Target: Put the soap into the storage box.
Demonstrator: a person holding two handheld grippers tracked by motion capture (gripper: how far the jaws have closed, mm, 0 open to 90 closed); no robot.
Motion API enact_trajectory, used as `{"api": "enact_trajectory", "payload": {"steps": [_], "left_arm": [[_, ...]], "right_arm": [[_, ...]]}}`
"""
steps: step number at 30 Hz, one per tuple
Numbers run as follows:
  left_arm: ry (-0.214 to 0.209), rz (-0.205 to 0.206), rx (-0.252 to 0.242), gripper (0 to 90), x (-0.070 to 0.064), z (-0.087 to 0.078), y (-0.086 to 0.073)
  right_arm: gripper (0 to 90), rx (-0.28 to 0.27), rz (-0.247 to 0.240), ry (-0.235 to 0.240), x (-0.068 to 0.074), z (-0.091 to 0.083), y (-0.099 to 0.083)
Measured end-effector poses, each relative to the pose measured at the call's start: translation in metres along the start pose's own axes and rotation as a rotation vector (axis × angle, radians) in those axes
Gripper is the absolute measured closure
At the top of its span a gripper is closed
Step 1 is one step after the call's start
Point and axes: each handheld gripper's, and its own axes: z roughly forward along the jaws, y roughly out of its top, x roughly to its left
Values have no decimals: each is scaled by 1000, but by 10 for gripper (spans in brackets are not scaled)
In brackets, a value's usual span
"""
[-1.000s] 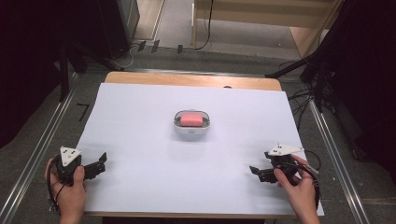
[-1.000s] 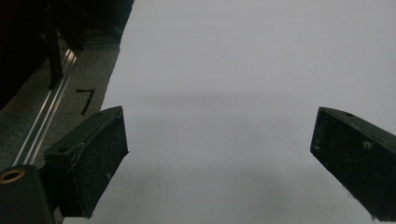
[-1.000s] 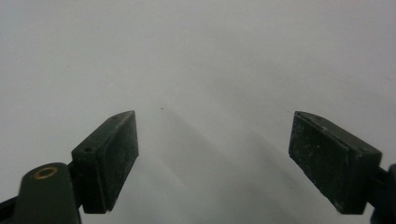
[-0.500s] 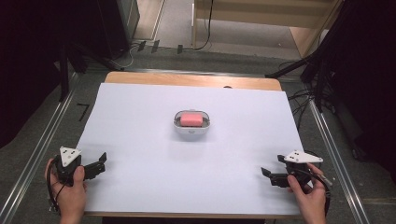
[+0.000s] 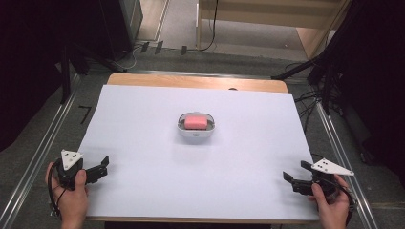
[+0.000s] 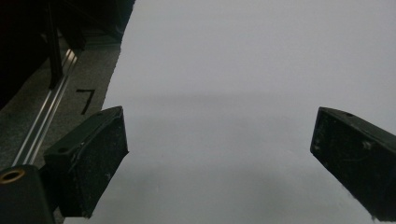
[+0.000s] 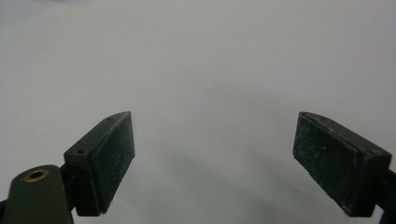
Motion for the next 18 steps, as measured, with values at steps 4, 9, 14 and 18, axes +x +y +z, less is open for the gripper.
{"api": "enact_trajectory", "payload": {"steps": [4, 9, 14, 18], "left_arm": [[-2, -4, 0, 43, 0, 0, 0], [1, 3, 4, 43, 0, 0, 0], [0, 4, 4, 43, -1, 0, 0], [0, 4, 5, 44, -1, 0, 0]], "right_arm": [[133, -16, 35, -37, -9, -3, -4], [133, -53, 46, -62, -11, -5, -6], [133, -66, 46, -57, -12, -5, -6], [134, -59, 34, -52, -11, -4, -6]]}}
